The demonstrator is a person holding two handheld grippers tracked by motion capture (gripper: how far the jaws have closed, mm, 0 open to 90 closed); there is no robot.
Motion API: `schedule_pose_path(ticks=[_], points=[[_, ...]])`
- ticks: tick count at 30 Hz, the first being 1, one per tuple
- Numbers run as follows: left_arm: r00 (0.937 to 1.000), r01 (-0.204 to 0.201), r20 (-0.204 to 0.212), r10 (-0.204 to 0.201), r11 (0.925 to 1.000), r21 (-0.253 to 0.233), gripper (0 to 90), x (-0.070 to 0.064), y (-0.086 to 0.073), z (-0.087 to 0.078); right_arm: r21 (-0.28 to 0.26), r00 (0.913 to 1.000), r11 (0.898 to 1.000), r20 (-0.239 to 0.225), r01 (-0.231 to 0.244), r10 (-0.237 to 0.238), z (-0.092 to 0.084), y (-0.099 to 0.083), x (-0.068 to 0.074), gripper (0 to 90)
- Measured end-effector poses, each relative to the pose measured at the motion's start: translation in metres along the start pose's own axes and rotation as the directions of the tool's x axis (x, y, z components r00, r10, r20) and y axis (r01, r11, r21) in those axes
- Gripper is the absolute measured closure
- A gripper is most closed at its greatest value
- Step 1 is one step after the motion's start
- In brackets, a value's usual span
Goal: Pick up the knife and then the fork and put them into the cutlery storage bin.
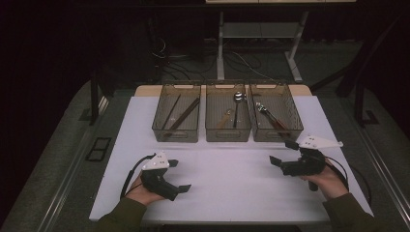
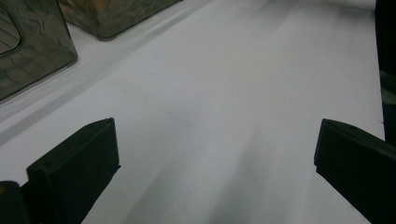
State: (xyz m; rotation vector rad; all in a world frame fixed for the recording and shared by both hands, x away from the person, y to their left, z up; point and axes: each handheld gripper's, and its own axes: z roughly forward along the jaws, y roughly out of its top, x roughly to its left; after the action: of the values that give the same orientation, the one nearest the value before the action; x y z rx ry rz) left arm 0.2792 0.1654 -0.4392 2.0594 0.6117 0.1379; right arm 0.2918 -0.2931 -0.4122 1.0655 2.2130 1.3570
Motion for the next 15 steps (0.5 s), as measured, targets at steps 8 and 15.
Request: schedule_pose_path(ticks=[8, 15], points=[[1.0, 0.002, -0.002, -0.002, 1.0, -0.002, 0.0, -0.001, 0.0, 0.0, 0.022, 0.9998, 1.0, -0.02, 0.005, -0.004, -0.002, -0.02, 0.012, 12.4], [1.0, 0.003, -0.002, -0.003, 1.0, -0.001, 0.0, -0.001, 0.0, -0.001, 0.038, 0.9991, 0.999, -0.038, 0.02, -0.019, -0.005, -0.032, 0.021, 12.4]])
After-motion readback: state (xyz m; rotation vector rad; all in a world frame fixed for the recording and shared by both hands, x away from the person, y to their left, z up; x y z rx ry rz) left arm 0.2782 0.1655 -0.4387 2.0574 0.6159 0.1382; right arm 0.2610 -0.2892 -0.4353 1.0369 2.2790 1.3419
